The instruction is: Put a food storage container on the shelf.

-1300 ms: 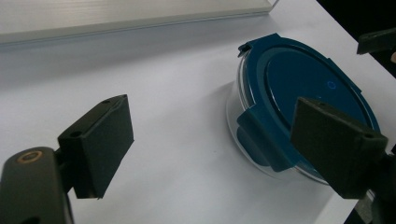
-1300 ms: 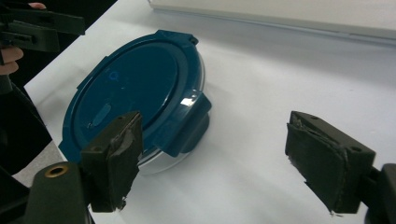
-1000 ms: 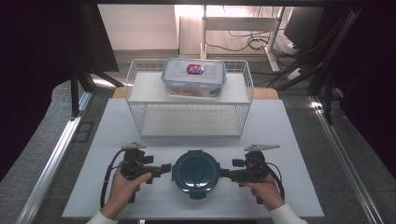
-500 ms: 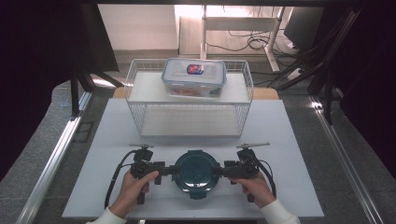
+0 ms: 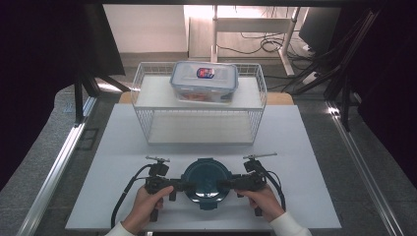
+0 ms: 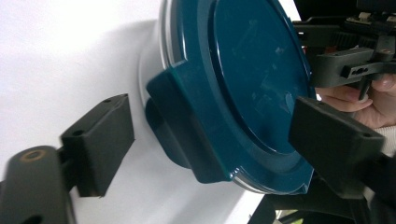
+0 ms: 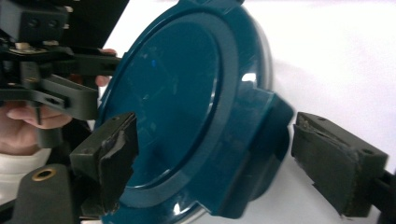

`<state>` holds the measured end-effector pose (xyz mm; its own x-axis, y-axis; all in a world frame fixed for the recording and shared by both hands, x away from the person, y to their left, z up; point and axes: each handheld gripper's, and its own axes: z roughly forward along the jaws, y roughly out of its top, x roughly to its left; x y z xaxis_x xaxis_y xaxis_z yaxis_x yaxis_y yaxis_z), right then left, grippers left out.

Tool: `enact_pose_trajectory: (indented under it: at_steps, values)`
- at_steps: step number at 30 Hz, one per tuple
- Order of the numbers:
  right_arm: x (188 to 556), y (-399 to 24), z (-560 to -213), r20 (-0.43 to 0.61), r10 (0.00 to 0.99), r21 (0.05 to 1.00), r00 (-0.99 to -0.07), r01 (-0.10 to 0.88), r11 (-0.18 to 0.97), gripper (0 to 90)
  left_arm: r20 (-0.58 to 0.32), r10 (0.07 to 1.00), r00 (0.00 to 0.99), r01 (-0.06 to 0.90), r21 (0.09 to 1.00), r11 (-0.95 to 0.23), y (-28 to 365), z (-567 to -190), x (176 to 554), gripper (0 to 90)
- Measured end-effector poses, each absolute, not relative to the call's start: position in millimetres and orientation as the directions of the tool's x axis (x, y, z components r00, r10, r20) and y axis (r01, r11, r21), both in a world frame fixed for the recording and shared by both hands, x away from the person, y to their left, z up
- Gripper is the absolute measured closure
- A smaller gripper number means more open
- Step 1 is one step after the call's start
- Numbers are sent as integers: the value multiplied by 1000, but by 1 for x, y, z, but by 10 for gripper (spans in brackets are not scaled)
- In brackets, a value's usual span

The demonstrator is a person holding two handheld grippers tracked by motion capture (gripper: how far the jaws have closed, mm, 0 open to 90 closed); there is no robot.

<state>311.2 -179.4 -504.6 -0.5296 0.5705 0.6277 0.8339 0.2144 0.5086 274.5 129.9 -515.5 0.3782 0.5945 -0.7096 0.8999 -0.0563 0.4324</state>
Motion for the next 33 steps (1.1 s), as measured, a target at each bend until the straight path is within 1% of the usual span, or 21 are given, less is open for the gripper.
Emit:
enact_pose_trajectory:
  at_steps: [1, 3, 4, 7, 10, 13, 18, 24, 27, 33]
  values:
    - [311, -179, -505, 631, 568, 505, -528, 836, 216, 183, -719, 584, 377, 903, 426, -58, 129, -516, 274, 203]
    - [311, -178, -505, 626, 577, 501, -525, 838, 218, 221, -703, 601, 380, 899, 433, -61, 127, -516, 273, 230]
    - [310, -177, -505, 618, 585, 501, -525, 837, 221, 224, -704, 601, 378, 900, 432, -60, 128, -516, 273, 238]
    - [313, -180, -506, 658, 586, 461, -473, 868, 182, 275, -723, 595, 351, 910, 414, -34, 129, -516, 274, 265]
    - [314, -185, -507, 697, 568, 437, -437, 887, 145, 329, -726, 594, 347, 910, 415, -24, 130, -514, 273, 294]
    - [313, -187, -506, 706, 563, 436, -430, 890, 133, 343, -719, 590, 367, 901, 432, -34, 131, -511, 271, 321]
    - [308, -189, -500, 692, 565, 472, -450, 874, 118, 364, -705, 592, 390, 882, 470, -21, 132, -504, 265, 397]
    - [304, -190, -495, 668, 566, 510, -483, 851, 124, 379, -689, 604, 400, 871, 491, -17, 132, -498, 261, 418]
    - [301, -189, -490, 642, 567, 541, -516, 829, 142, 385, -679, 608, 411, 862, 508, -15, 132, -495, 260, 430]
    - [298, -187, -484, 619, 564, 572, -547, 806, 153, 385, -659, 614, 434, 843, 537, -20, 133, -488, 257, 429]
